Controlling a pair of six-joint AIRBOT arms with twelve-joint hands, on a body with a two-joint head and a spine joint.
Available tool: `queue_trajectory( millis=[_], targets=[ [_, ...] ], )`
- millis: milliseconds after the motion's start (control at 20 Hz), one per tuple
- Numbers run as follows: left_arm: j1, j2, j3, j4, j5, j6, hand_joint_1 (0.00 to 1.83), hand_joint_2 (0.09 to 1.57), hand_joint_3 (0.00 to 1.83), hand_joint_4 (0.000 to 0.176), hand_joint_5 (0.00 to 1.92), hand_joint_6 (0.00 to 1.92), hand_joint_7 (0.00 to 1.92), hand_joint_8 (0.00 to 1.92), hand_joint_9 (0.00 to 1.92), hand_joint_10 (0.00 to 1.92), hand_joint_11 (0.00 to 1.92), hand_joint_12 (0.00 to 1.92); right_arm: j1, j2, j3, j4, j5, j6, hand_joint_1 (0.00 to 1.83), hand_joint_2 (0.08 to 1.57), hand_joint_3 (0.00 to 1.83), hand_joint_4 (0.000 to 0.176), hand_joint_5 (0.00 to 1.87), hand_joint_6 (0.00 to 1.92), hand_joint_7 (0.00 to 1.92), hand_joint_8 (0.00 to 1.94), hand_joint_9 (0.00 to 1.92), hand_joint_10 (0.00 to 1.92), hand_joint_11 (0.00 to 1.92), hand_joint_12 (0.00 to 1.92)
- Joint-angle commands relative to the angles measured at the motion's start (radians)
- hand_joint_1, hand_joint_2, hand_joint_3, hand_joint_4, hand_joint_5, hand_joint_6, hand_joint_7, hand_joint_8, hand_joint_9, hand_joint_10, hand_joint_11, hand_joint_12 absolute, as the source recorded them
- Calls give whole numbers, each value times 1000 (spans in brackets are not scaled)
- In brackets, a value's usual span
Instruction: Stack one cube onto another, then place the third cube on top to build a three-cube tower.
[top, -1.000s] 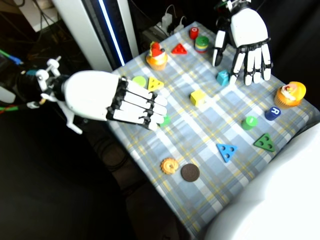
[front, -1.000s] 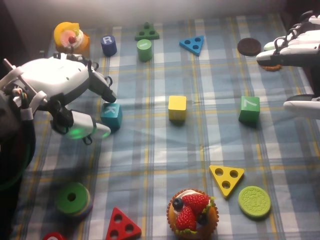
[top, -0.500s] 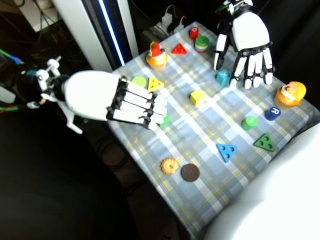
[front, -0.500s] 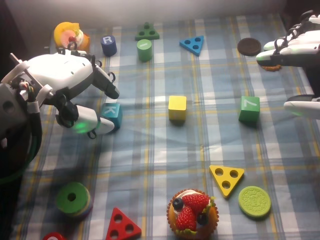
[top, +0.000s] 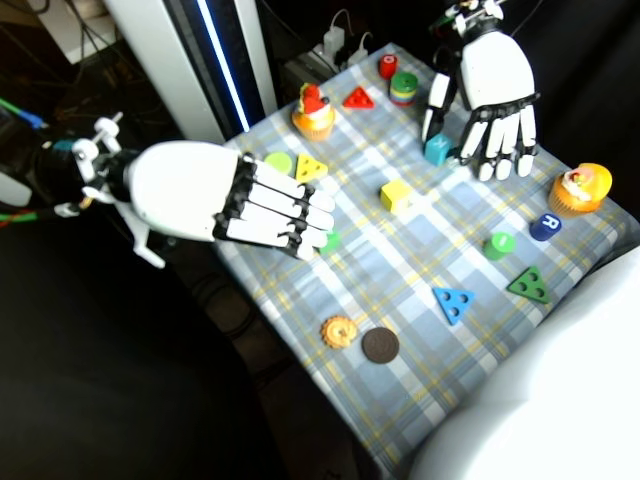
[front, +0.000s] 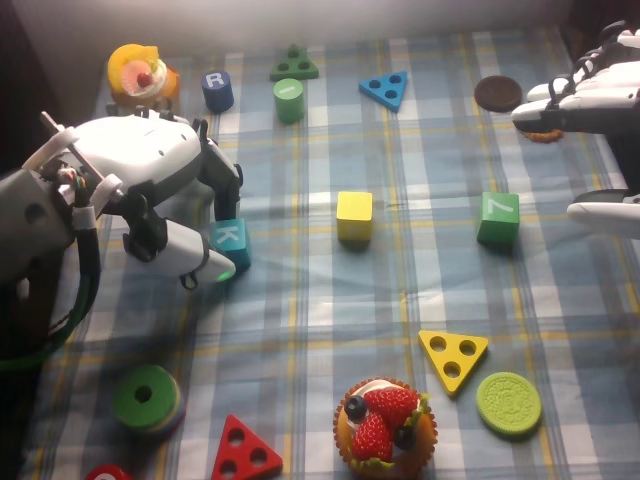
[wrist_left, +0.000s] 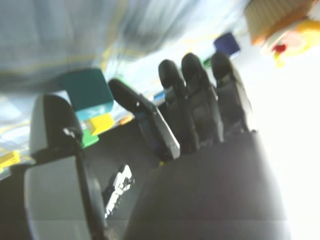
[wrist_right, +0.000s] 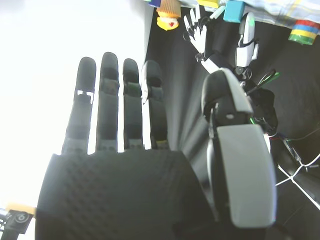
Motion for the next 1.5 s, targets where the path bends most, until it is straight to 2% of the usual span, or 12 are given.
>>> queue_trajectory(
  millis=[0,250,400,500,650,700,750,950,1100,1350,1400,1450],
  targets=[
    [-13,-5,6,15,-80,4,1014,1108,0,176,975,976,677,4,505,4,87,267,13,-1,2,24,120,8,570,1230,2,0,487,2,498,5,499,5,118,998],
    [-12,-4,-2,3,-129,-24,1016,1115,0,176,969,987,693,2,520,4,82,310,12,-1,1,25,121,9,528,1245,2,0,499,0,517,2,525,3,170,925],
    [-19,3,-18,50,-166,-90,997,1138,3,176,921,1061,734,5,529,2,106,342,11,-2,2,26,121,9,492,1253,3,0,496,0,508,0,522,1,170,927],
    [-42,-1,-23,91,-175,-123,985,1159,2,164,883,1121,711,0,504,0,67,345,11,-4,2,27,121,9,490,1262,4,0,492,0,507,0,515,0,159,927],
    [-77,-23,-20,132,-184,-161,996,1140,0,176,921,1062,725,2,525,4,68,344,11,-9,6,27,121,9,504,1266,3,0,501,2,512,2,516,0,156,925],
    [-88,-34,-15,144,-184,-172,1015,1127,0,158,952,1016,730,2,528,3,86,362,11,-10,7,28,121,9,545,1266,2,0,506,3,515,2,515,0,148,927],
    [-99,-52,-6,153,-181,-175,1011,1124,0,172,955,1008,726,1,522,1,94,371,11,-13,9,28,121,9,541,1267,2,0,504,2,514,1,516,1,153,934],
    [-119,-104,24,165,-168,-192,1008,1126,1,176,946,1024,712,5,515,6,70,407,11,-26,19,27,121,9,503,1262,0,0,505,1,517,2,521,3,165,943],
    [-126,-139,47,171,-148,-192,1005,1127,0,176,943,1027,700,1,494,3,0,571,11,-32,25,22,121,9,502,1266,1,0,497,1,515,2,517,4,159,944],
    [-130,-166,68,174,-134,-205,1023,1110,0,176,979,971,690,0,503,1,9,568,16,-35,28,18,121,9,536,1265,1,0,504,0,521,0,528,2,138,996],
    [-132,-172,73,174,-130,-205,1032,1104,0,165,993,950,699,2,511,3,10,576,16,-35,28,18,121,9,528,1263,0,0,502,0,514,0,516,0,127,992],
    [-134,-177,78,174,-126,-205,1025,1107,1,174,985,962,700,1,513,2,14,580,17,-36,28,17,121,9,530,1262,0,0,499,0,509,0,506,0,119,988]
  ],
)
